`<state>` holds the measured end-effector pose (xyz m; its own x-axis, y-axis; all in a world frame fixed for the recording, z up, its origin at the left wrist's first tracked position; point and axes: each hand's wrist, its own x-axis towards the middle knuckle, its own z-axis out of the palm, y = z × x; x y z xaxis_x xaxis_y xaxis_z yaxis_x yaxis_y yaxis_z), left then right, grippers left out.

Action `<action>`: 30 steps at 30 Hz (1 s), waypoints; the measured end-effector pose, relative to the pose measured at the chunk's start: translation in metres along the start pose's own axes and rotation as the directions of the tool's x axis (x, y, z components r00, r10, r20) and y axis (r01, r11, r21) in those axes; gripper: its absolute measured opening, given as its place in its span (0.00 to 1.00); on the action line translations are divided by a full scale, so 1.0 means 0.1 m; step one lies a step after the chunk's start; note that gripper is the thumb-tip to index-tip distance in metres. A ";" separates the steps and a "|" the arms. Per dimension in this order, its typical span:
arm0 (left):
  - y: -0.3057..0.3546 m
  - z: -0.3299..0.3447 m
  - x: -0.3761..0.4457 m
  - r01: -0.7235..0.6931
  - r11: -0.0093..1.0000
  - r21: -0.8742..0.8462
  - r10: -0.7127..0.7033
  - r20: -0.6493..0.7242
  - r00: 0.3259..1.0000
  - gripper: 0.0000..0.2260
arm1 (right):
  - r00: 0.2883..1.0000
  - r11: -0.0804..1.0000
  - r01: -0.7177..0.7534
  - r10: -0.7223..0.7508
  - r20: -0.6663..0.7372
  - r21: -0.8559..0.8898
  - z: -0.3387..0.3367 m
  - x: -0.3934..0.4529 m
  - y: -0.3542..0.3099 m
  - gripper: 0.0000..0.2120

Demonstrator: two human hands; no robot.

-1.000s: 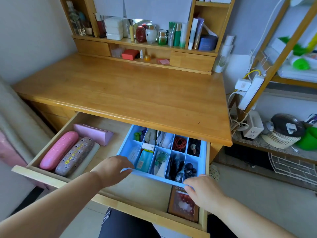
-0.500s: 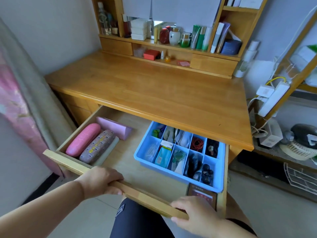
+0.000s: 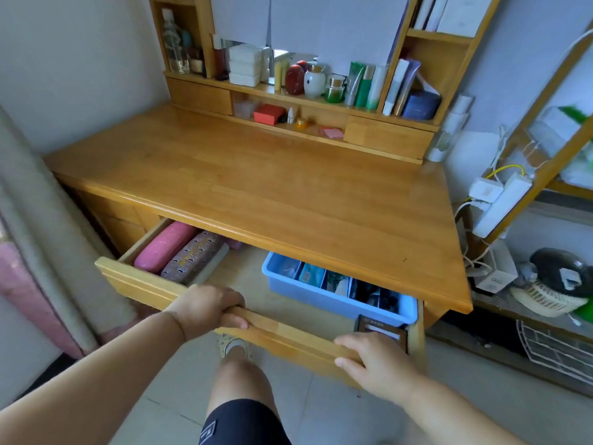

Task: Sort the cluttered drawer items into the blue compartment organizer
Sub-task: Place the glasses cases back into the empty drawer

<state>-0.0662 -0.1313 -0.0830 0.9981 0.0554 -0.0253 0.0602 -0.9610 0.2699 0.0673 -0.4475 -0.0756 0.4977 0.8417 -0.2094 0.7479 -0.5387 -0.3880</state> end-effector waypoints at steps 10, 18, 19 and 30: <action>0.16 0.03 0.17 0.219 0.968 0.119 -0.202 -0.139 0.969 0.41 | 0.990 0.989 -0.038 0.057 -0.126 0.145 -0.09 0.17 0.15 0.15; -0.09 0.11 0.11 -0.028 0.999 0.022 0.032 -0.195 0.980 0.20 | 0.909 0.907 -0.354 0.391 -0.144 0.228 -0.07 0.33 0.04 0.02; -0.17 0.11 0.11 -0.055 0.998 0.019 0.058 -0.178 0.982 0.19 | 0.888 0.879 -0.403 0.443 -0.125 0.253 -0.07 0.37 0.02 0.03; -0.89 -0.55 0.17 -0.103 0.994 0.047 0.097 0.116 0.989 0.27 | 0.732 0.723 -0.671 0.681 -0.004 0.167 -0.42 0.51 -0.33 0.12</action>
<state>-0.0540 -0.0300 -0.0541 0.9915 -0.0697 -0.1101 -0.0434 -0.9733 0.2255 0.0868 -0.3880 -0.0356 0.8755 0.2495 -0.4138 0.1330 -0.9477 -0.2901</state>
